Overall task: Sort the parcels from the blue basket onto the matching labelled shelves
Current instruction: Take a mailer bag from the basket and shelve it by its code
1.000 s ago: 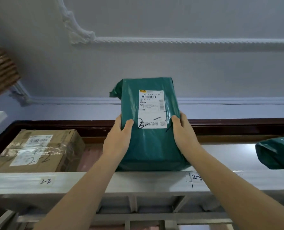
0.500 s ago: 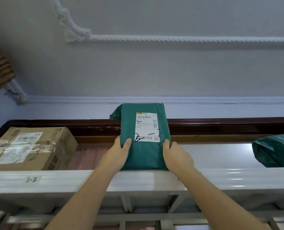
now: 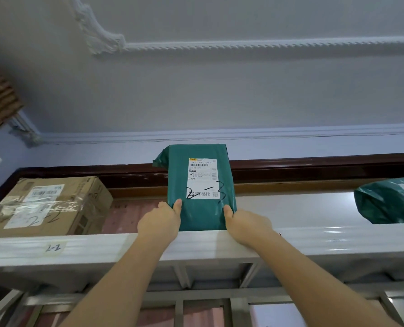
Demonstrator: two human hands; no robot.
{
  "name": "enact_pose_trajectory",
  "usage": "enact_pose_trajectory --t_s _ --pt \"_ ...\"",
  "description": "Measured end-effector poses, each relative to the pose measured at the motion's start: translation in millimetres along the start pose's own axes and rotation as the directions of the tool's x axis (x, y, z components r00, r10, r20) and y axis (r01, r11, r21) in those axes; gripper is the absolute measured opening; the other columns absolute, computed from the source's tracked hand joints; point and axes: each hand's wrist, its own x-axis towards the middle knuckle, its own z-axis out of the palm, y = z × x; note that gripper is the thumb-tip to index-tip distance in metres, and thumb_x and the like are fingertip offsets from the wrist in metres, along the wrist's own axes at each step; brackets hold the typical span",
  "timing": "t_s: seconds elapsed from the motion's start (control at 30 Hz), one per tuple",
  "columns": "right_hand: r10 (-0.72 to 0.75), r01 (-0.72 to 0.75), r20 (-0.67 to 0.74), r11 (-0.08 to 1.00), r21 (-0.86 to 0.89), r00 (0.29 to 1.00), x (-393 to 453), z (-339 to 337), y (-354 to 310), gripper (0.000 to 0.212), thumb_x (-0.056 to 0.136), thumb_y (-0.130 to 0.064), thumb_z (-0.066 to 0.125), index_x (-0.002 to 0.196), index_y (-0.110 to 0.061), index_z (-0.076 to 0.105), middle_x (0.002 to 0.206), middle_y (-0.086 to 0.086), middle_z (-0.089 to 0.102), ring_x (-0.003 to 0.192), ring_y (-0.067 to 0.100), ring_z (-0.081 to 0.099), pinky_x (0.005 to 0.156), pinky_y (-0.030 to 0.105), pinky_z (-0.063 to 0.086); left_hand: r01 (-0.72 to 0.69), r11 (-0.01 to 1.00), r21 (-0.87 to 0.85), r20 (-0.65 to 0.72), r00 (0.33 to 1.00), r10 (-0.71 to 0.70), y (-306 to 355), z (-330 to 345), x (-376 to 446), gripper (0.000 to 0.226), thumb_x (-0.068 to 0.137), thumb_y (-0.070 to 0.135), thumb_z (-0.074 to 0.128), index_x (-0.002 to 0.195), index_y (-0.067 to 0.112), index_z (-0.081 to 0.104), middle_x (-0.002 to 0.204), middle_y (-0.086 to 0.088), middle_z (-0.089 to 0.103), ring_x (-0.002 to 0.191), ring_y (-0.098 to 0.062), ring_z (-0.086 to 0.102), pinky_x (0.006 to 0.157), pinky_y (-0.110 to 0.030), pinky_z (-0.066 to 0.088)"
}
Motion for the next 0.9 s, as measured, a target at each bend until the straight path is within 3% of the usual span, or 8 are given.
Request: enact_pose_trajectory --t_s 0.1,0.23,0.37,0.57,0.67,0.73,0.8,0.9 --pt "-0.039 0.039 -0.035 0.999 -0.016 0.999 -6.5 -0.7 -1.5 0.051 0.104 -0.032 0.01 0.136 -0.011 0.043 0.118 0.011 0.06 0.108 0.027 0.057 0.092 0.036 0.044 0.002 1.0 -0.005 0.034 0.999 -0.002 -2.8 0.3 2.8 0.061 0.1 0.05 0.008 0.123 0.005 0.044 0.124 -0.017 0.056 0.113 -0.033 0.054 0.09 -0.039 0.042" --pt "-0.053 0.045 -0.08 0.994 -0.105 0.995 -5.8 1.0 0.0 0.062 0.102 -0.041 0.008 0.116 -0.007 0.058 0.108 0.01 0.064 0.1 0.025 0.06 0.079 0.032 0.039 0.018 0.999 -0.03 0.067 0.998 -0.016 -5.2 1.4 3.6 0.064 0.099 0.051 0.007 0.126 0.005 0.042 0.127 -0.016 0.055 0.116 -0.032 0.053 0.093 -0.038 0.04" --pt "-0.078 0.064 -0.097 0.989 -0.136 0.992 -8.2 1.3 0.6 0.057 0.103 -0.038 0.009 0.118 -0.008 0.055 0.11 0.009 0.063 0.101 0.026 0.059 0.083 0.033 0.042 0.031 0.999 -0.02 0.109 0.994 -0.029 -5.0 -1.8 2.3 0.065 0.1 0.05 0.006 0.13 0.005 0.041 0.13 -0.015 0.054 0.118 -0.03 0.052 0.092 -0.037 0.039" --pt "-0.049 0.04 -0.084 0.994 -0.105 0.995 -10.3 3.2 2.0 0.049 0.101 -0.042 0.013 0.091 -0.013 0.051 0.088 0.004 0.057 0.079 0.022 0.052 0.073 0.03 0.037 0.017 1.0 -0.014 0.058 0.998 -0.016 -3.6 -0.1 -6.4 0.056 0.1 0.049 0.008 0.119 0.006 0.04 0.119 -0.014 0.059 0.11 -0.03 0.056 0.092 -0.038 0.038" --pt "-0.079 0.073 -0.085 0.994 -0.077 0.993 -18.6 -0.1 1.8 0.039 0.101 -0.042 0.018 0.095 -0.014 0.045 0.099 0.008 0.06 0.082 0.023 0.051 0.074 0.032 0.036 -0.022 1.0 0.008 -0.01 1.0 0.022 -3.7 -0.4 -16.4 0.05 0.1 0.047 0.011 0.112 0.008 0.039 0.114 -0.012 0.062 0.106 -0.029 0.059 0.094 -0.04 0.039" --pt "-0.107 0.089 -0.165 0.99 -0.112 0.98 -25.2 0.2 -0.4 0.037 0.1 -0.041 0.022 0.107 -0.011 0.045 0.112 0.009 0.058 0.096 0.026 0.051 0.083 0.037 0.038 -0.049 0.998 0.031 -0.037 0.998 0.05 -4.7 -1.8 -24.2 0.048 0.1 0.047 0.012 0.11 0.008 0.039 0.11 -0.012 0.064 0.102 -0.029 0.06 0.097 -0.042 0.037" --pt "-0.151 0.102 -0.333 0.982 -0.16 0.931 -33.0 3.0 -5.9 0.037 0.098 -0.036 0.026 0.112 -0.009 0.047 0.111 0.009 0.056 0.1 0.027 0.051 0.085 0.039 0.039 -0.066 0.995 0.08 -0.078 0.994 0.072 -7.6 -4.7 -32.1 0.049 0.1 0.047 0.014 0.111 0.008 0.041 0.111 -0.012 0.063 0.101 -0.029 0.06 0.093 -0.04 0.036" --pt "-0.313 0.242 -0.553 0.949 -0.201 0.772 -47.3 6.0 -18.0 0.035 0.081 -0.029 0.031 0.088 -0.007 0.058 0.083 0.008 0.059 0.07 0.027 0.055 0.063 0.034 0.043 -0.079 0.977 0.197 -0.163 0.98 0.112 -11.9 -15.7 -43.6 0.048 0.1 0.047 0.019 0.114 0.009 0.045 0.116 -0.011 0.059 0.106 -0.029 0.057 0.089 -0.038 0.038"
